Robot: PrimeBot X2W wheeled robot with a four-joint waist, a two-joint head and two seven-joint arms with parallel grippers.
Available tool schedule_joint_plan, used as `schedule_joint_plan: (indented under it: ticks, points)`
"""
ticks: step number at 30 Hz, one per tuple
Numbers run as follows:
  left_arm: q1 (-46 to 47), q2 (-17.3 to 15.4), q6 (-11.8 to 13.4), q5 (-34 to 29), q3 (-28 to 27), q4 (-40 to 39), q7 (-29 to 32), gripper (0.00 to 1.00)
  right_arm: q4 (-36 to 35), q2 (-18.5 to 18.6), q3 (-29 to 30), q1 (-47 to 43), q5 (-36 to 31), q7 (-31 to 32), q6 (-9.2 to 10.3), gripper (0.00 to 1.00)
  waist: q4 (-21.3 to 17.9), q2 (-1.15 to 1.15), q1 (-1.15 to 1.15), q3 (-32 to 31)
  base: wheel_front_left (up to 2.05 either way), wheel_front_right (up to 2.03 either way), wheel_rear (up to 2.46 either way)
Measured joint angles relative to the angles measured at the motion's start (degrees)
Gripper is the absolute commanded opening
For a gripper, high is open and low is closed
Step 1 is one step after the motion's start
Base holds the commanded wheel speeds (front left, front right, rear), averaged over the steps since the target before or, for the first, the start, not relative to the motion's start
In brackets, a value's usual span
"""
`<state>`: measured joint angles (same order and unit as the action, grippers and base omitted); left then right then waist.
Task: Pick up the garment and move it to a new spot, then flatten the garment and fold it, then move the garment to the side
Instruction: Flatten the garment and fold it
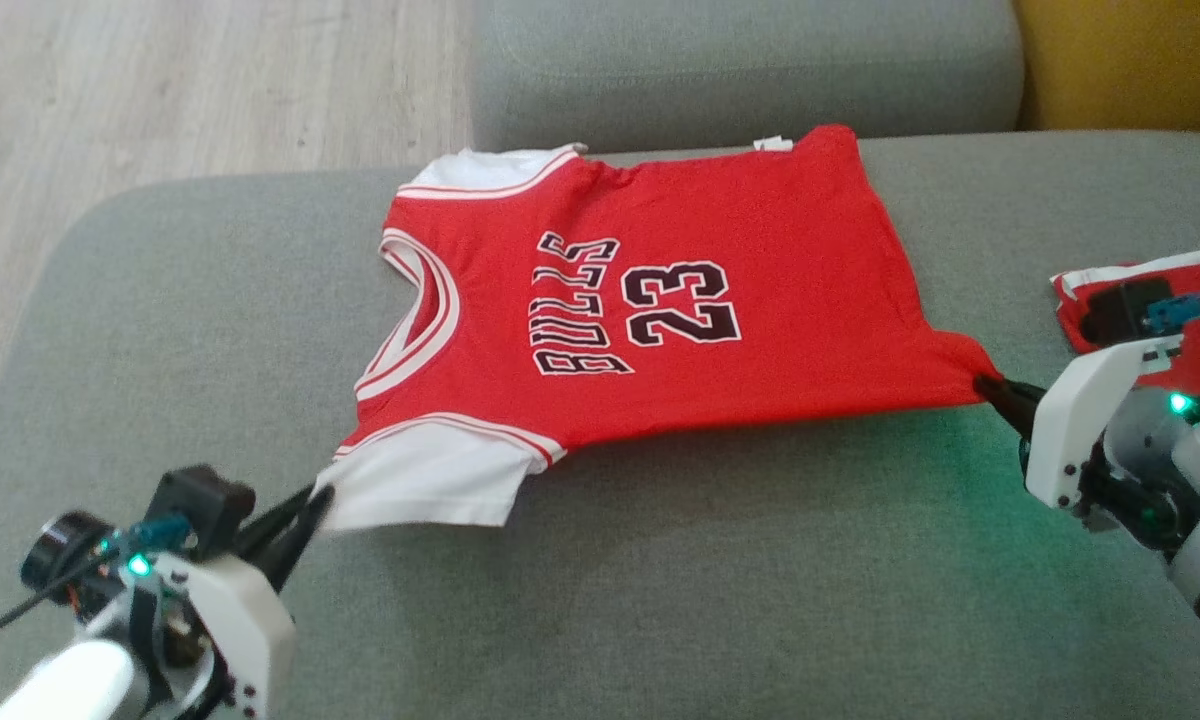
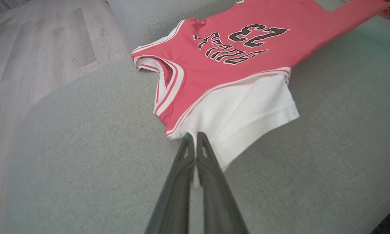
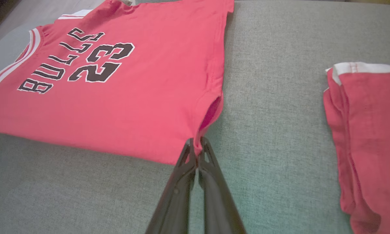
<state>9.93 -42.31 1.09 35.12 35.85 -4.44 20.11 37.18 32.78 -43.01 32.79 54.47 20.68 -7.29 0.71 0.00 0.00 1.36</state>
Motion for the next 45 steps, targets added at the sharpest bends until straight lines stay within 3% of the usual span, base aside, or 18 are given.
schedule_joint_plan:
  ticks: [6,14,25,34,35,36,37,38,39,41,45]
  points:
    - [4.77,0.43,-0.36,-0.93,-0.02,1.78,0.58,0.00,-0.05,-0.14,0.85,1.27,-0.32,0.00,0.00,0.00,-0.17,0.00,0.00,2.09,0.00,0.00,0.00]
    - [14.02,2.03,-3.69,-2.50,0.87,8.90,2.83,0.00,1.55,-1.83,1.91,7.22,-1.78,0.01,0.00,0.00,-0.46,0.00,0.01,6.01,0.00,0.00,0.00]
    - [27.46,5.00,-7.02,-7.67,3.82,19.49,2.53,0.00,8.94,-7.31,1.25,16.34,-5.72,0.71,0.00,0.00,-1.71,0.00,0.01,12.48,0.00,0.00,0.00]
    - [37.38,7.83,-8.13,-10.50,6.95,29.42,0.24,0.00,12.98,-10.26,0.76,20.91,-6.24,-2.12,0.00,0.00,-2.85,0.00,0.01,16.41,0.00,0.00,0.00]
    - [38.09,8.47,-8.18,-10.69,7.17,30.34,-0.31,0.18,13.21,-10.44,0.49,21.06,-6.24,-2.35,0.00,0.00,-2.95,0.00,0.00,16.68,0.00,0.00,0.00]
    - [38.65,8.96,-8.18,-11.03,7.35,31.21,-0.74,0.49,13.51,-10.62,0.24,21.17,-6.24,-2.63,0.00,0.00,-3.05,0.00,0.01,16.92,0.00,0.00,0.00]
    - [39.22,9.44,-8.18,-11.06,7.60,32.40,-1.13,1.00,13.94,-10.73,-0.04,21.35,-6.25,-2.90,0.00,0.42,-3.14,0.00,0.01,17.10,0.00,0.00,0.00]
    - [39.64,9.95,-8.16,-11.09,7.65,33.62,-1.59,1.00,14.43,-10.79,-0.33,21.58,-6.59,-3.78,0.00,0.75,-3.21,0.00,0.01,17.24,0.00,0.00,0.00]
    - [40.01,10.42,-8.13,-11.38,7.78,34.61,-2.04,1.00,14.97,-10.89,-0.25,21.87,-6.72,-4.61,0.00,1.00,-3.27,0.00,0.00,17.33,0.00,0.00,0.00]
    - [40.69,11.15,-7.34,-12.56,8.22,36.30,-3.76,1.00,15.79,-11.40,0.42,22.32,-6.59,-6.50,0.00,1.00,-3.33,0.00,0.00,17.40,0.00,0.00,0.00]
    - [41.57,13.78,-1.25,-12.88,5.04,38.52,-12.25,1.00,16.80,-12.74,2.13,23.49,-6.15,-13.39,0.00,1.00,-3.38,0.00,0.00,16.82,0.00,0.00,0.00]
